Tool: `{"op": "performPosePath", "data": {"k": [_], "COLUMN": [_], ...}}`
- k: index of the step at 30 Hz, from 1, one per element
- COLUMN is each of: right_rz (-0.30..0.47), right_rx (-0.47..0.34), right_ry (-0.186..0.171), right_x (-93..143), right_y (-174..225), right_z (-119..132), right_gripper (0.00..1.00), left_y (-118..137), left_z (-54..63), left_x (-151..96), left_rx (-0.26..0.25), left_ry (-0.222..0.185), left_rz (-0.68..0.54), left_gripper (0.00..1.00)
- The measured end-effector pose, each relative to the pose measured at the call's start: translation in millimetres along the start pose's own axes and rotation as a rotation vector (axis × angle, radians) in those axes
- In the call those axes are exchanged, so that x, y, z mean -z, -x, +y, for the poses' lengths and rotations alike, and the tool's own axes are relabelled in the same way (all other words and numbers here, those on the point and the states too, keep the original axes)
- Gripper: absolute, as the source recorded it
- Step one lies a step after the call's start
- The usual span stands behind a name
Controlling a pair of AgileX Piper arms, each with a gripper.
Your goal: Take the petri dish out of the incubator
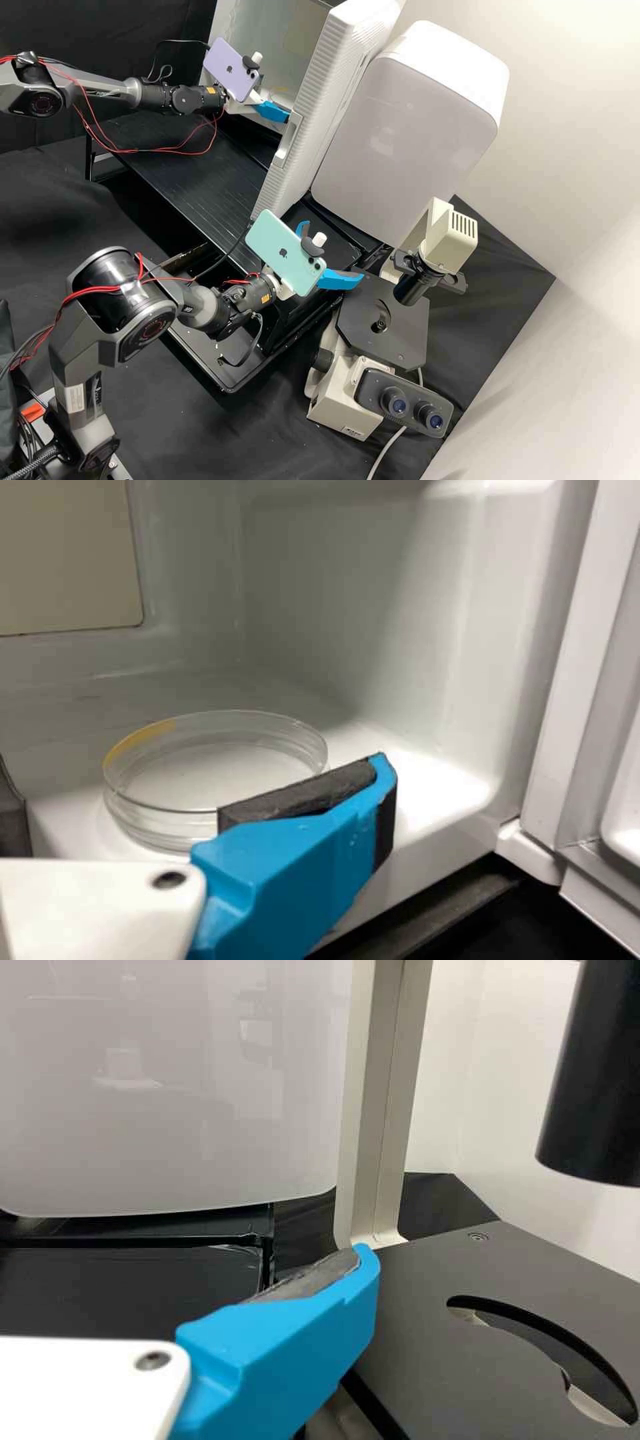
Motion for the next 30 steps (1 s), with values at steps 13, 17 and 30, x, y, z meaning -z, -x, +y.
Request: {"op": "performPosePath", "data": {"k": [13, 17, 30], "right_rz": [0.0, 0.0, 0.0], "right_rx": [0.0, 0.0, 0.0], "right_ry": [0.0, 0.0, 0.0], "right_x": [0.0, 0.0, 0.0], "right_y": [0.0, 0.0, 0.0], "right_z": [0.0, 0.0, 0.0], "right_gripper": [1.0, 1.0, 1.0], "left_y": [-2.5, -2.4, -6.0], "left_z": [2.1, 4.2, 5.0], "left_x": [-1.0, -1.8, -2.6], "left_rx": [-0.002, -0.001, -0.003], "left_ry": [-0.002, -0.004, -0.006], "left_rz": [0.019, 0.024, 0.029], "left_gripper": [0.0, 0.0, 0.0]}}
